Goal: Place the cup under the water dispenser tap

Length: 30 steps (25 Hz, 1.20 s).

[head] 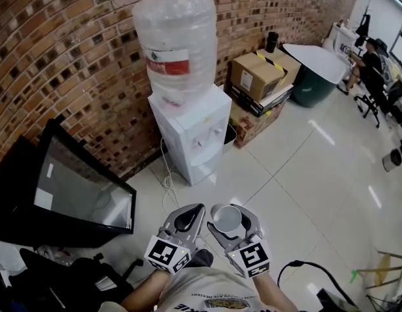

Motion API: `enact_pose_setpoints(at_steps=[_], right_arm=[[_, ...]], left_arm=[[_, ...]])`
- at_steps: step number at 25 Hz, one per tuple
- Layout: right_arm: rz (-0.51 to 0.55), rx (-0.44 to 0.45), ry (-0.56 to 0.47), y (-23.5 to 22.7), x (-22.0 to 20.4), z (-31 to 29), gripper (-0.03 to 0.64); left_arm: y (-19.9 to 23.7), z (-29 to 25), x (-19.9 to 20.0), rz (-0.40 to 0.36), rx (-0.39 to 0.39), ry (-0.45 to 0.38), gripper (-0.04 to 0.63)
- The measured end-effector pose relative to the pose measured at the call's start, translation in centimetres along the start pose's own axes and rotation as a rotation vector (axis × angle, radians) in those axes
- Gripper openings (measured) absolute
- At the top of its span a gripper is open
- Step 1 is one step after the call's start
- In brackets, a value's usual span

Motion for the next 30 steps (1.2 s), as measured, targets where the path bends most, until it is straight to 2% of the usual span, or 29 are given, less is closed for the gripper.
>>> enact_pose_setpoints(at_steps=[7, 16, 22, 27, 30], right_arm=[[0.023, -0.005, 0.013, -2.2, 1.7, -5.0, 0.337], [-0.002, 0.026, 0.015, -5.0, 1.5, -10.4, 0.337], [-0.005, 0.015, 0.002, -8.5, 0.3, -14.2, 0.336], [-0.004, 0.0, -0.004, -10.8, -1.6, -17.6, 0.336], [-0.011, -0.024, -0.006, -12.3, -3.4, -19.6, 0.337]], left_arm=[[4.7, -2.4, 0.6, 0.01, 0.021, -0.016, -0.009], [7.5, -5.8, 0.4, 0.005, 0.031, -0.028, -0.009], [9.4, -7.8, -2.0, 0.016, 0.062, 0.004, -0.009], [11.7, -9.4, -4.9, 0.059, 0.127, 0.023, -0.009], [12.5, -10.5, -6.7, 0.044, 0.147, 0.031, -0.009]])
Point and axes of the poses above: the fingertips, and each gripper's own axes: z backward along the fingers, y to its left, x out of its top, the point moved 3 cm from there along z, backward along the fingers, and after that the axes turned 5 degrees about -z, right-handed, at the moved point
